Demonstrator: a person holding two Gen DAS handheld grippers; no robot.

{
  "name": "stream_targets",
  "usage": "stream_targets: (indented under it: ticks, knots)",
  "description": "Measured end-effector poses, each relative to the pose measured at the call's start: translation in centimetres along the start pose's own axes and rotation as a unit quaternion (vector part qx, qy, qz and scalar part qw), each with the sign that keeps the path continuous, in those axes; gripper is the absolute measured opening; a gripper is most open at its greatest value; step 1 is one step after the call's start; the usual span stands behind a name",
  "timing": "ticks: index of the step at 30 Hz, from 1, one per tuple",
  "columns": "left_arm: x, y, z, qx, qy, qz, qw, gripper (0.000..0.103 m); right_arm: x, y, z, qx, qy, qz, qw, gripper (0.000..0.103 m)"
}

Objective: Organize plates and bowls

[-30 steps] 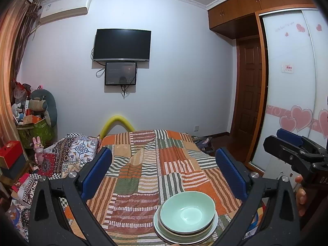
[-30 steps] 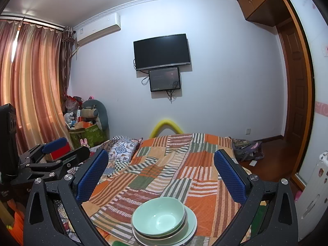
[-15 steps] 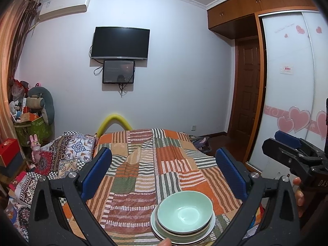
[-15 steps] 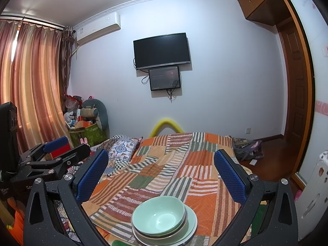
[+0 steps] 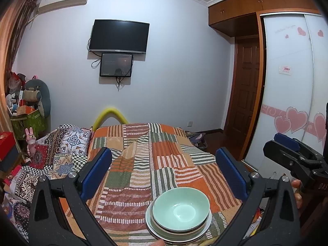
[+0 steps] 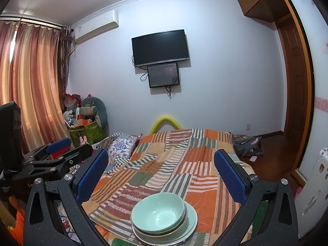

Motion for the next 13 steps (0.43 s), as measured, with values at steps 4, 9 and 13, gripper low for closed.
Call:
stream_targets:
  ticks: [4, 9, 13]
  knots:
    - [-0.06, 0.21, 0.27, -0.004, 0.002, -0.002, 1.0, 0.103, 0.05, 0.21, -0.05, -0.002, -0.001, 0.002, 1.0, 0.103]
    - [-0.19, 0.25, 0.28, -0.004, 0.002, -0.002, 1.0, 0.103, 0.12, 0.32, 0.06, -0.007, -0.002, 0.002, 1.0, 0.103]
    - [-0.13, 0.27, 0.33, -0.004, 0.002, 0.0, 1.0, 0.103, 0.13, 0.44, 0.28, -0.01, -0.003, 0.003, 1.0, 0.103]
Point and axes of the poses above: each gripper's, at about its wrist camera, not at the fingertips, and z roughly the way its jaws point, x to its right, y to its underside, the point moved 10 cm from there along z, roughly the way its jaws point, and after that the axes turned 10 degrees about -x, right-handed, at the moved point
